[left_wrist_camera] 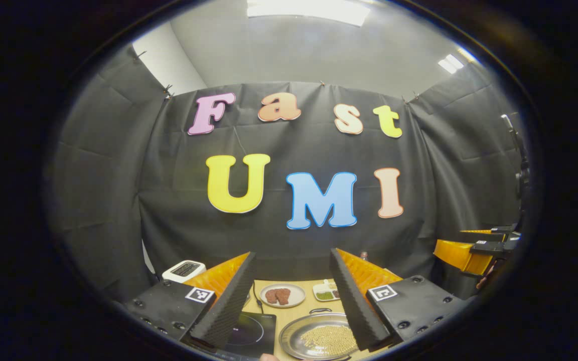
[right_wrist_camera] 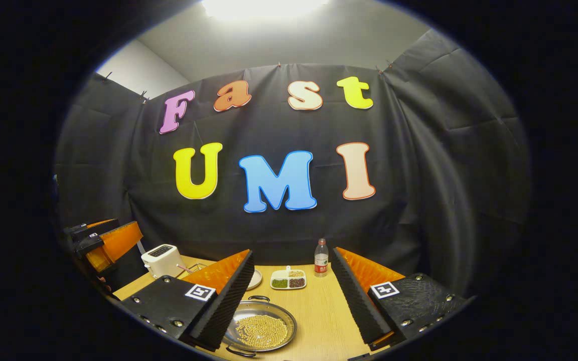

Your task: First push the handle of the pot to place it horizontally, then grasp the pot with both hands and set it on the induction cooktop.

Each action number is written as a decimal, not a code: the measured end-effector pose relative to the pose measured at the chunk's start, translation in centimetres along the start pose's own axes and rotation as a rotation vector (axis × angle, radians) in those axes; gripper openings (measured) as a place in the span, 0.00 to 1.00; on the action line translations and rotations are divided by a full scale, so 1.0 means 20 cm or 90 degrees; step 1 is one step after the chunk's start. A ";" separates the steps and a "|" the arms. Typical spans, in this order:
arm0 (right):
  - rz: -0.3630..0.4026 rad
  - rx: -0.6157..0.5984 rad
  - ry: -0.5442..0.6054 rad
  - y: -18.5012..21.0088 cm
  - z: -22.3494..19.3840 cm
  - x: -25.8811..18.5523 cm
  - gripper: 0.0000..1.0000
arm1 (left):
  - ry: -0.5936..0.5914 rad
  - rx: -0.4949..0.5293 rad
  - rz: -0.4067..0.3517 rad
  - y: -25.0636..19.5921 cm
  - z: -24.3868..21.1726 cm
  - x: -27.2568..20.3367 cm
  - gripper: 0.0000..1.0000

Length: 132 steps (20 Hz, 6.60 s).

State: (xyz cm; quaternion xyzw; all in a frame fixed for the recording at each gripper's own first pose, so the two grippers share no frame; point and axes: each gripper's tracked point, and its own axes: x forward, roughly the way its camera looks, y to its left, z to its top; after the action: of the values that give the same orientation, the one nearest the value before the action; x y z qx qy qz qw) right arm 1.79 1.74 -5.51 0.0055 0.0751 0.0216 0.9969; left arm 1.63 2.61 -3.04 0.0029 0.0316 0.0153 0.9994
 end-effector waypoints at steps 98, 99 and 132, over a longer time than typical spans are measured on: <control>-0.062 0.090 0.807 -0.28 -2.08 0.04 0.21 | 0.195 -0.006 -0.016 0.07 -0.67 0.06 0.96; -0.062 0.082 0.809 -0.30 -2.08 0.05 0.21 | 0.201 -0.004 -0.018 0.06 -0.69 0.07 0.99; -0.040 0.001 0.756 -0.47 -1.97 0.30 0.23 | 0.471 -0.067 -0.105 -0.06 -1.29 0.27 0.96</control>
State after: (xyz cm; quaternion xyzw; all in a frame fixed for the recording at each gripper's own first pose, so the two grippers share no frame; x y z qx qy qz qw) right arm 2.23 -7.02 -45.46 -0.0091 0.6201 -0.0085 0.7844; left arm 5.35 1.61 -29.20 -0.0571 0.3895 -0.0635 0.9170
